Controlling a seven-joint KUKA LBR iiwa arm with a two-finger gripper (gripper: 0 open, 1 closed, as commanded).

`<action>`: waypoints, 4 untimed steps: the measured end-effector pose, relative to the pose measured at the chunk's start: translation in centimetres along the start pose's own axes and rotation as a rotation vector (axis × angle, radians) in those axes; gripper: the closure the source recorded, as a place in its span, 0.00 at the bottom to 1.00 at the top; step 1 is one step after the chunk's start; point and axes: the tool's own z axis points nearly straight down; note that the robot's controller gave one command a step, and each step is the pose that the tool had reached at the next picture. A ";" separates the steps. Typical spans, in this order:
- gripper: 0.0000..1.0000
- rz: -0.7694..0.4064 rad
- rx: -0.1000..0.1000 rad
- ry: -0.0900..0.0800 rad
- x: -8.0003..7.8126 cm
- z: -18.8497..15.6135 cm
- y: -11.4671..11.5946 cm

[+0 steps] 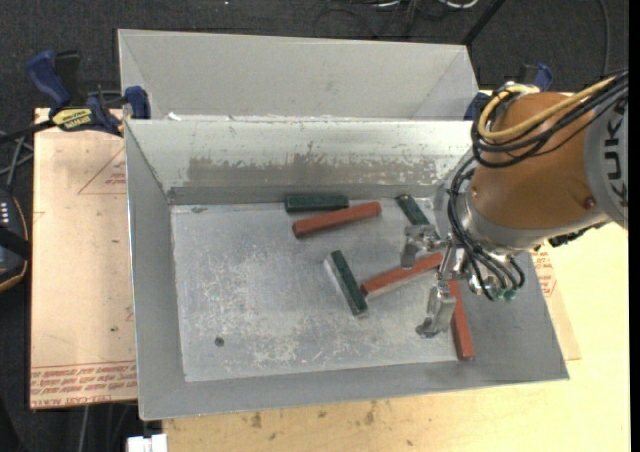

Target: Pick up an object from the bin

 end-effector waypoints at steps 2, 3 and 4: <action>0.00 0.044 0.000 -0.017 -2.8 4.5 0.7; 1.00 -0.066 0.001 -0.009 -7.1 11.3 0.6; 1.00 -0.066 0.001 -0.009 -7.1 11.3 0.6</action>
Offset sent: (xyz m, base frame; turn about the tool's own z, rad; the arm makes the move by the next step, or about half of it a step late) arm 0.0590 0.0185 -0.1268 0.1123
